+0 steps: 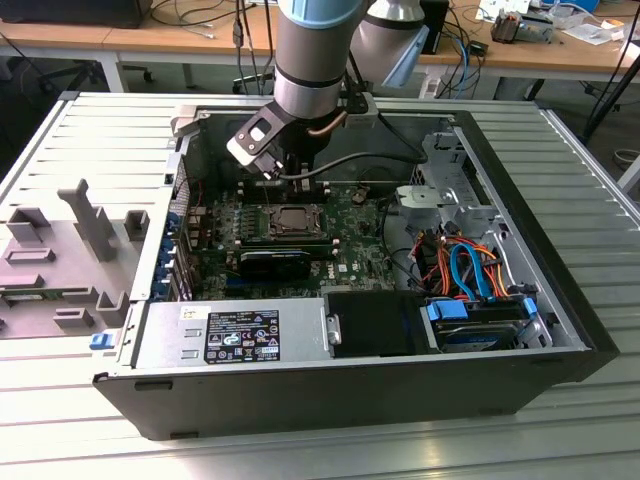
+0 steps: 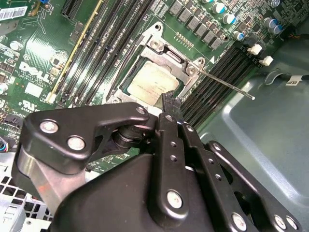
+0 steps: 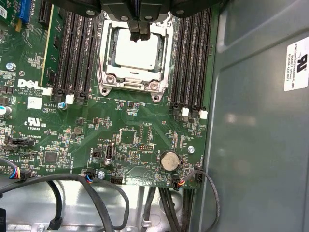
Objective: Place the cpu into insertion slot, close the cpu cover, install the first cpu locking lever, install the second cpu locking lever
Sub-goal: 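Install the first cpu locking lever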
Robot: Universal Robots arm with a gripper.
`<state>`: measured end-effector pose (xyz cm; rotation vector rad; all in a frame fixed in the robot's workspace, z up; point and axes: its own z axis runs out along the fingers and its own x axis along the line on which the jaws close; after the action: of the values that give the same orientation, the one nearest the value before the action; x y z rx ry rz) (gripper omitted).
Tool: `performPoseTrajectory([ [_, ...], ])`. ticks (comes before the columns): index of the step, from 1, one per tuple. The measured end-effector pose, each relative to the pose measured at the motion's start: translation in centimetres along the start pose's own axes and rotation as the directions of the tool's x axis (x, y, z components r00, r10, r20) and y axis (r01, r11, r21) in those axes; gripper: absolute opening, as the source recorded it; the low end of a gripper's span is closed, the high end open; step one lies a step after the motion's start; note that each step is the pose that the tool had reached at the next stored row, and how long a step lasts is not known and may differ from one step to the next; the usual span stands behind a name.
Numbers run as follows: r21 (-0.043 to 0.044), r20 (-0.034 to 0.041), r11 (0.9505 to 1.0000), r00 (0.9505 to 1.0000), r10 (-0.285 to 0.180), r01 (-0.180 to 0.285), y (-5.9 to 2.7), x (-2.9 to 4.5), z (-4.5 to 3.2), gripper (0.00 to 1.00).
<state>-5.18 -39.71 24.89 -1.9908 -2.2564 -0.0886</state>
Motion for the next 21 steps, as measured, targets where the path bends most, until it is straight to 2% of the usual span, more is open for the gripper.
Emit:
performPoseTrajectory([
  [6,0.0048,0.0015,0.9994,0.9994,-0.035,0.035,0.0,0.0,0.0,0.11],
  [21,0.0064,0.0019,0.9989,0.999,-0.046,0.046,0.0,0.0,0.0,0.11],
])
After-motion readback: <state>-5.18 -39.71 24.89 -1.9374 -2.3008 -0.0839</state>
